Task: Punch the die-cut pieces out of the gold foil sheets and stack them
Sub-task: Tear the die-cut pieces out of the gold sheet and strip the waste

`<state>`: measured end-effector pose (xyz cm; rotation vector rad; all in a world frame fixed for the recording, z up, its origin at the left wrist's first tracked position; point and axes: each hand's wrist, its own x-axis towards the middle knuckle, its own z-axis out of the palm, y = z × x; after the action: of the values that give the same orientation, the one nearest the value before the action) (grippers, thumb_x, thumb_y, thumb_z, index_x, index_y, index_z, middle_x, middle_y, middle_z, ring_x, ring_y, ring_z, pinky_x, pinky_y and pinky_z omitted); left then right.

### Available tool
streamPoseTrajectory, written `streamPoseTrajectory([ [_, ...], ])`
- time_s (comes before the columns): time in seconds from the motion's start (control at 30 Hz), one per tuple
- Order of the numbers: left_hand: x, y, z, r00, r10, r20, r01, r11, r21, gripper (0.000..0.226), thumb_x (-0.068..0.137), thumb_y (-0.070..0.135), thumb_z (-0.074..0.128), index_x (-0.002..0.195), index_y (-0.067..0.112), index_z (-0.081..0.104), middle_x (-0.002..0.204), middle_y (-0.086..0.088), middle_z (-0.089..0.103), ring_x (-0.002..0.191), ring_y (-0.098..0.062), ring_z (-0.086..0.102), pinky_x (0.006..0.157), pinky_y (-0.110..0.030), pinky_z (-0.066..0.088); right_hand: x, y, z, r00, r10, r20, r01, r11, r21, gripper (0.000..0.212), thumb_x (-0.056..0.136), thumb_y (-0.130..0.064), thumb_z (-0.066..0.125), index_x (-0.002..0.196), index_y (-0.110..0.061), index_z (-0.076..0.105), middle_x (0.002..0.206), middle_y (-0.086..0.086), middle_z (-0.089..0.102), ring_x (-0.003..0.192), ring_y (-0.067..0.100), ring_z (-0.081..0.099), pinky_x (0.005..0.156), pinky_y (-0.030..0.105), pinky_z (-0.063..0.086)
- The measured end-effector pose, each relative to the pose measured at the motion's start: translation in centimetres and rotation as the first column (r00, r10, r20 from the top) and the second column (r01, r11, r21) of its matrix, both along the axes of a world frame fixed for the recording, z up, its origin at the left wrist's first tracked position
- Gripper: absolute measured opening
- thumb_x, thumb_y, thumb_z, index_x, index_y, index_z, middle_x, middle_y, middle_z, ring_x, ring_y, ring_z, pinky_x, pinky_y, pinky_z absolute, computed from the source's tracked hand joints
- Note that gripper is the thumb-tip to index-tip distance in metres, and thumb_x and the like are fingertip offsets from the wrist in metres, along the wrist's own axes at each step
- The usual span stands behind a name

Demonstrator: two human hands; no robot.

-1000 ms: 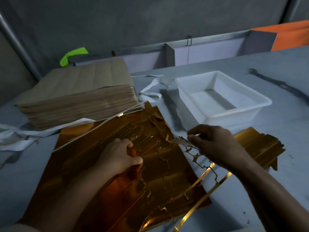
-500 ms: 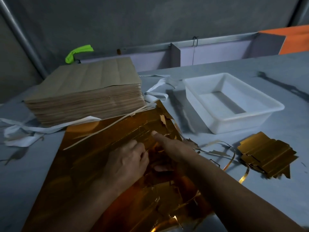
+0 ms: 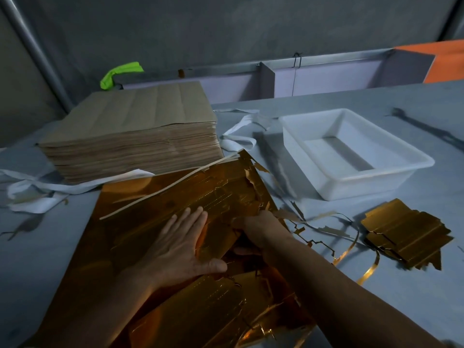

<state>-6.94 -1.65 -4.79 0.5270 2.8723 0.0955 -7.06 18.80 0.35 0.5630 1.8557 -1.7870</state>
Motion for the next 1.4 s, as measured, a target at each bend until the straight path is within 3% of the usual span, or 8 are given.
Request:
streamPoseTrajectory([
  [0.33,0.1,-0.1,-0.5,1.000,-0.004,-0.026,0.004,1.000,-0.007,0.131,0.045,0.108,0.012,0.143,0.034,-0.032,0.151,0.014,-0.040,0.137,-0.003,-0.035,0.112,-0.032,-0.020,0.0,-0.1,-1.4,0.997,-0.062,-0.047,0.059,0.996,-0.062,0.010,0.095,-0.023,0.064,0.097,-0.018,0.055,0.096,0.006,0.068,0.079,0.022,0.071,0.063,0.031,0.062],
  [0.67,0.2,0.1,-0.2,0.999,0.009,-0.035,-0.009,1.000,0.021,0.138,0.040,0.109,0.011,0.145,0.030,-0.030,0.149,0.014,-0.040,0.138,-0.003,-0.034,0.113,-0.030,-0.018,0.2,0.0,-2.0,0.990,-0.123,-0.069,0.117,0.990,-0.082,0.015,0.095,-0.027,0.063,0.105,-0.021,0.054,0.106,0.007,0.066,0.080,0.023,0.071,0.053,0.027,0.057],
  [0.83,0.4,0.1,-0.1,0.999,0.008,-0.035,-0.007,1.000,0.018,0.136,0.039,0.108,0.010,0.145,0.032,-0.029,0.147,0.016,-0.042,0.136,-0.002,-0.036,0.112,-0.030,-0.020,0.5,0.5,-2.1,0.981,-0.164,-0.106,0.156,0.984,-0.084,0.013,0.095,-0.028,0.061,0.096,-0.016,0.057,0.076,0.004,0.068,0.042,0.009,0.061,0.041,0.019,0.045],
  [0.97,0.4,0.2,-0.1,0.999,0.004,-0.044,-0.005,1.000,-0.005,0.138,0.039,0.108,0.006,0.147,0.029,-0.027,0.148,0.013,-0.041,0.139,-0.004,-0.034,0.114,-0.031,-0.019,0.7,1.0,-2.0,0.973,-0.198,-0.120,0.183,0.975,-0.125,0.015,0.094,-0.026,0.059,0.085,-0.016,0.054,0.062,0.001,0.062,0.044,0.012,0.053,0.043,0.023,0.040],
  [1.03,0.4,0.2,0.0,0.999,0.007,-0.031,-0.007,1.000,0.001,0.136,0.039,0.108,0.006,0.145,0.030,-0.029,0.147,0.014,-0.041,0.137,-0.003,-0.036,0.113,-0.030,-0.020,0.8,1.2,-1.8,0.975,-0.186,-0.125,0.168,0.976,-0.140,0.016,0.093,-0.026,0.060,0.083,-0.016,0.052,0.060,0.001,0.059,0.047,0.014,0.053,0.047,0.023,0.040],
  [1.17,0.3,0.0,0.0,1.000,0.011,-0.023,-0.011,1.000,0.004,0.129,0.043,0.108,0.010,0.141,0.035,-0.031,0.149,0.015,-0.040,0.137,-0.002,-0.035,0.113,-0.029,-0.020,1.2,1.8,-0.6,0.987,-0.135,-0.088,0.119,0.979,-0.167,0.014,0.091,-0.024,0.061,0.086,-0.014,0.053,0.073,0.009,0.060,0.071,0.026,0.056,0.064,0.034,0.042],
  [1.3,0.2,-0.1,-0.1,1.000,0.020,0.010,-0.020,1.000,0.009,0.129,0.046,0.108,0.018,0.142,0.037,-0.030,0.149,0.018,-0.038,0.136,0.000,-0.036,0.113,-0.028,-0.020,2.1,3.6,0.7,0.995,-0.004,-0.104,-0.005,0.997,-0.082,0.016,0.093,-0.025,0.059,0.085,-0.012,0.053,0.053,0.002,0.054,0.047,0.016,0.050,0.049,0.023,0.035],
  [1.4,0.0,-0.1,0.4,0.998,0.029,0.059,-0.031,0.999,0.042,0.130,0.049,0.107,0.020,0.148,0.036,-0.023,0.151,0.019,-0.035,0.137,0.002,-0.033,0.113,-0.027,-0.018,3.1,4.8,1.7,0.981,0.114,-0.159,-0.123,0.991,-0.046,0.016,0.093,-0.021,0.057,0.084,-0.008,0.054,0.049,0.002,0.053,0.038,0.013,0.048,0.043,0.018,0.034],
])
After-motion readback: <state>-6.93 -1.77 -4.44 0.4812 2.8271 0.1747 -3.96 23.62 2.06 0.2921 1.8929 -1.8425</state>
